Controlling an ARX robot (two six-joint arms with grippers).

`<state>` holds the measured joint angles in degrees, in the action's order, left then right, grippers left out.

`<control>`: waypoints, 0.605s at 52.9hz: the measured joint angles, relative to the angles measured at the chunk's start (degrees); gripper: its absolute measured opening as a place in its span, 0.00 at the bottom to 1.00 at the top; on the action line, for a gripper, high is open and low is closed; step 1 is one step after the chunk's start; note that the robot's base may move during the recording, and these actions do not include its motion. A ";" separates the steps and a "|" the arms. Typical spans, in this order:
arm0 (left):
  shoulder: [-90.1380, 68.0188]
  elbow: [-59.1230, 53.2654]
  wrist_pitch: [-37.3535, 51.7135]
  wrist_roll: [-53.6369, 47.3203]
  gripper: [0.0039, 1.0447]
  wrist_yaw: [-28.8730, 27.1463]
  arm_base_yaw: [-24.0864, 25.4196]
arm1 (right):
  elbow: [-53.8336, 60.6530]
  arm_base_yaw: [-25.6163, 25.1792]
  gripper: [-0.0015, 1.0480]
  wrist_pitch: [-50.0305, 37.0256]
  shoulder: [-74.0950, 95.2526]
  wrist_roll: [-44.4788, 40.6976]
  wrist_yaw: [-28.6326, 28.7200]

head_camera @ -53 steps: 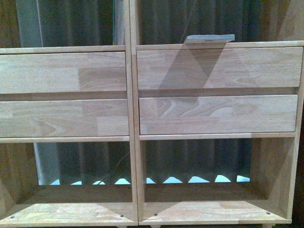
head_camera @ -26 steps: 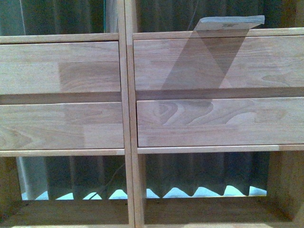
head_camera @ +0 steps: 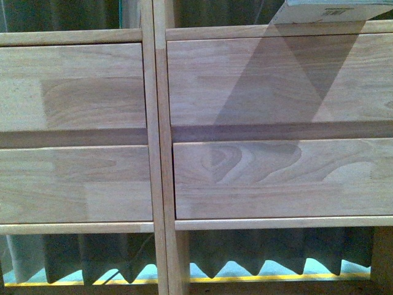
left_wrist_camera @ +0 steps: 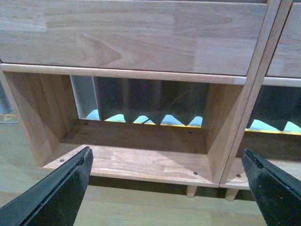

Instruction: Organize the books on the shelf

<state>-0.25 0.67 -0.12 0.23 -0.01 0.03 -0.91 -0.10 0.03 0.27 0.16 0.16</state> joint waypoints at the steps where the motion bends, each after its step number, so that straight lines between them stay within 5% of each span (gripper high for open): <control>1: 0.00 0.00 0.00 0.00 0.94 0.00 0.00 | 0.00 0.00 0.93 0.00 0.00 0.00 0.00; 32: 0.00 0.00 0.00 0.00 0.94 0.00 0.00 | 0.00 0.00 0.93 0.00 0.00 0.02 -0.02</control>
<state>-0.25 0.67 -0.12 0.23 -0.01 0.03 -0.91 -0.10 0.03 0.27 0.19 0.14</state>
